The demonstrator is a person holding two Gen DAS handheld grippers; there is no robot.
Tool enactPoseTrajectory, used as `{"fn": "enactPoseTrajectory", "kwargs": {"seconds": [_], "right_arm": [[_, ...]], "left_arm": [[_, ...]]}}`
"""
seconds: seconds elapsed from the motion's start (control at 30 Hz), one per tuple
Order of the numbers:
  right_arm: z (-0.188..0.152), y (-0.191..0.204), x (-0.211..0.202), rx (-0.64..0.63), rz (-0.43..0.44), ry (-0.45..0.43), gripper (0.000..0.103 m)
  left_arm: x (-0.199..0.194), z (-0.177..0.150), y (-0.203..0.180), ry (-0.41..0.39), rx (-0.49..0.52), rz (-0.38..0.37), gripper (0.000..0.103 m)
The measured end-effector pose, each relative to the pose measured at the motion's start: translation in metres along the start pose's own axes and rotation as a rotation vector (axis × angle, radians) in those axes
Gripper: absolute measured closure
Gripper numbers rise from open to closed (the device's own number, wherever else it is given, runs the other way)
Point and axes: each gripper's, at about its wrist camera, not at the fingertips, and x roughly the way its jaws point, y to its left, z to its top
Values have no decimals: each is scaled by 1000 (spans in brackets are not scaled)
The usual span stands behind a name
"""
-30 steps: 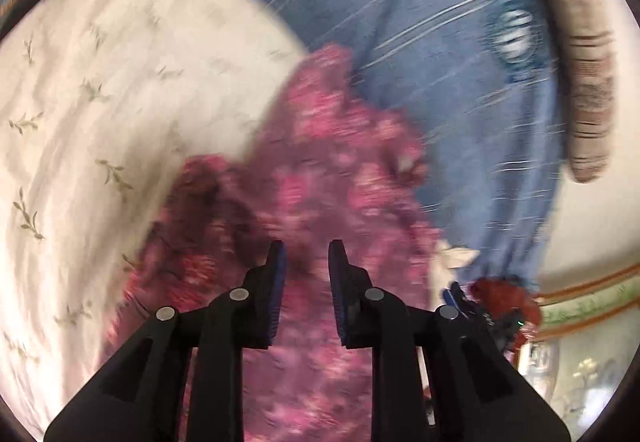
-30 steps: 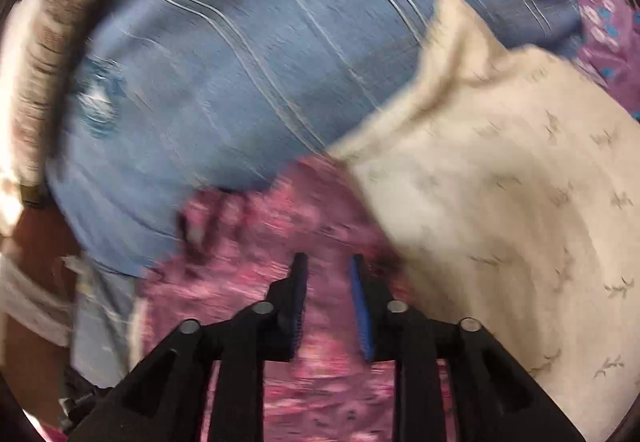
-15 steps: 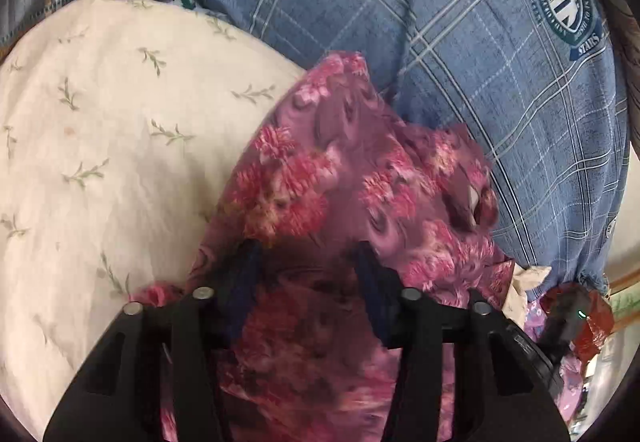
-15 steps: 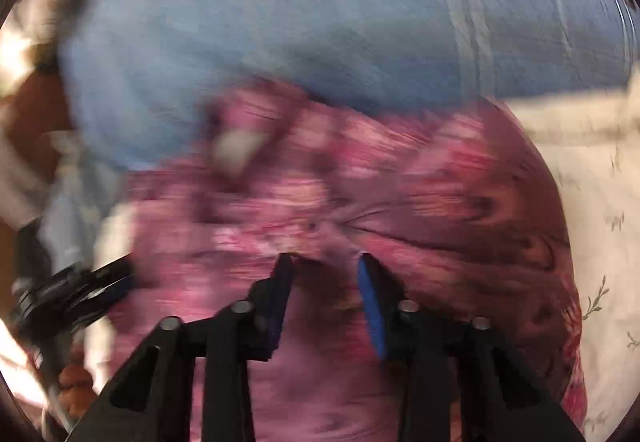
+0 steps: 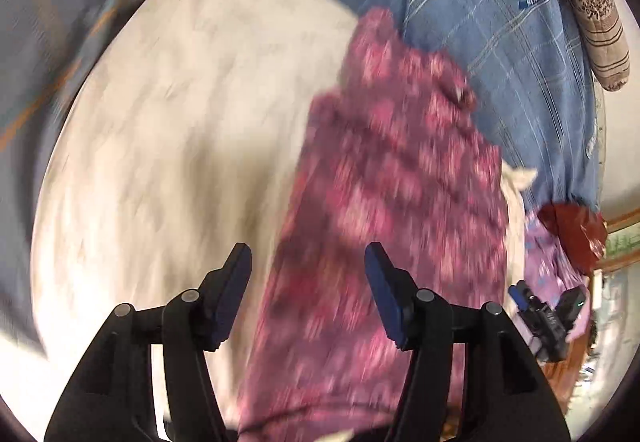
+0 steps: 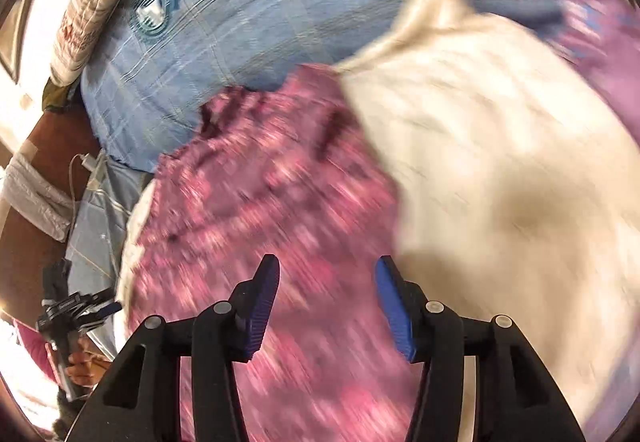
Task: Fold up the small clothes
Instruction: 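Fold the shirt side inward with the right gripper and release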
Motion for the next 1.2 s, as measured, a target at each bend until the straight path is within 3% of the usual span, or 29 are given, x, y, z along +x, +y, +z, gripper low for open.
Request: {"fn": "enactPoseTrajectory", "kwargs": {"seconds": [0.17,0.3,0.5,0.7,0.77,0.83,0.87,0.97,1.07,1.2], "right_arm": [[-68,-51,-36,152,12,21,50],[-114,-79,-51,187,48,76,52],[-151,-67,-52,117,143,154,52],[-164,-72,-56,108,192,87,53],[-164,-70,-57,74,161,94,69],[-166,-73,-58,58,165,104,88],[-167,-76,-58,56,147,102,96],[-168,-82,-62,107,175,97,98],[-166,-79,-75,144,258,61,99],[-154,-72,-89,197,391,19,99]], "left_arm": [[-2,-50,16,82,-36,-16,45],[10,-76,24,156,-53,-64,45],[12,-84,24,192,-110,-127,33],[18,-104,25,221,-99,-156,33],[16,-107,21,203,-65,-131,42],[17,-111,17,202,-9,-105,97],[20,-115,17,219,2,-116,98],[15,-117,19,197,-5,-158,98],[-1,-116,8,167,26,-300,99],[-20,-104,-15,99,82,-377,98]]}}
